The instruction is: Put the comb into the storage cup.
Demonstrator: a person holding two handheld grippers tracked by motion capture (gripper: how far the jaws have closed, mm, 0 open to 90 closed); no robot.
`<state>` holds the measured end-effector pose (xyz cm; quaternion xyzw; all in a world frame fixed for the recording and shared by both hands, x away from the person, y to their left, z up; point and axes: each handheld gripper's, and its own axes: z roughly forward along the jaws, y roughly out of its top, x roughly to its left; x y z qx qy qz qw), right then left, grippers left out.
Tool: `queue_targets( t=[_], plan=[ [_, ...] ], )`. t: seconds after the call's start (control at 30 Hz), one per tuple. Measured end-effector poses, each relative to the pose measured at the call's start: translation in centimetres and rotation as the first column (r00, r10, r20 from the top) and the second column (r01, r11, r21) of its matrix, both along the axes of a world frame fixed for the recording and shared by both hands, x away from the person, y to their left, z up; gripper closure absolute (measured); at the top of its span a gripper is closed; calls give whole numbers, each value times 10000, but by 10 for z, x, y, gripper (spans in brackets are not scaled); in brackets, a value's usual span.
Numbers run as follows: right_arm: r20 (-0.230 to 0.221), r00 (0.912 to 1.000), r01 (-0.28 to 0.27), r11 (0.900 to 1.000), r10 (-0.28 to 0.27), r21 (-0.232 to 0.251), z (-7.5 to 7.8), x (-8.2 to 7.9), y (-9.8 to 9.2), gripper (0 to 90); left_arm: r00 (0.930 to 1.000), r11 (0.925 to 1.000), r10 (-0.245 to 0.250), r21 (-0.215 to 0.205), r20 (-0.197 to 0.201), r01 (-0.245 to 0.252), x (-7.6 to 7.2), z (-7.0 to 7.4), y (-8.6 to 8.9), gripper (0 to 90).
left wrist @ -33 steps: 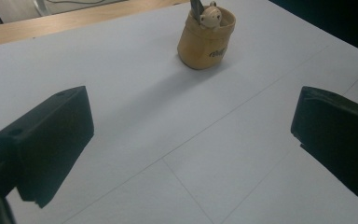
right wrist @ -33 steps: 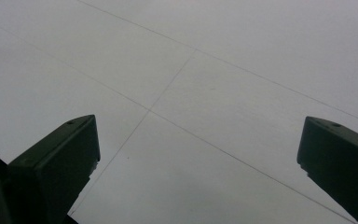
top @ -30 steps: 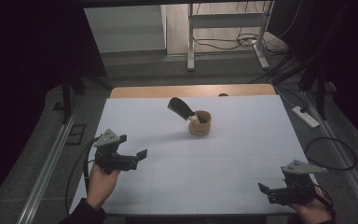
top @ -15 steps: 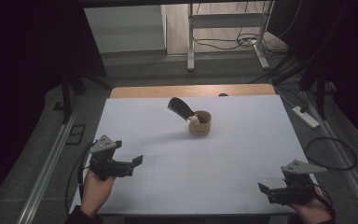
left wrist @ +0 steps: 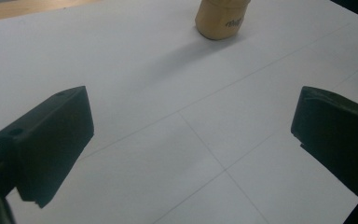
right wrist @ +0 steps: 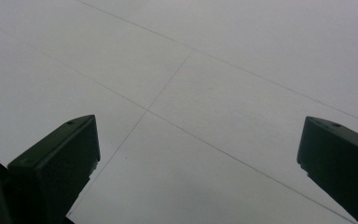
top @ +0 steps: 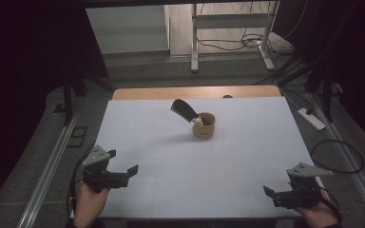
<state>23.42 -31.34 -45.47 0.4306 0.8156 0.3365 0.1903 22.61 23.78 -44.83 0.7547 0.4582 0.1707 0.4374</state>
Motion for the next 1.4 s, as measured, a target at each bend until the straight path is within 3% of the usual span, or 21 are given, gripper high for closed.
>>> queue_targets(
  t=[0.7, 1.0, 1.4],
  plan=[
    [-4, 10000, 41, 10000, -41, -57, 0, 0, 0, 0, 9982, 9985, 548, 40, -232, -547, -25, -8, 19, 0],
    [-13, 10000, 82, 9999, -83, -75, 0, 1, 0, 0, 9959, 9957, 871, 343, -231, -863, -37, -12, 23, 0],
    [-64, 9998, 165, 9998, -166, -103, 0, 1, 0, 0, 9911, 9859, 1282, 1131, -357, -1235, -47, -21, 24, 0]
  ],
)
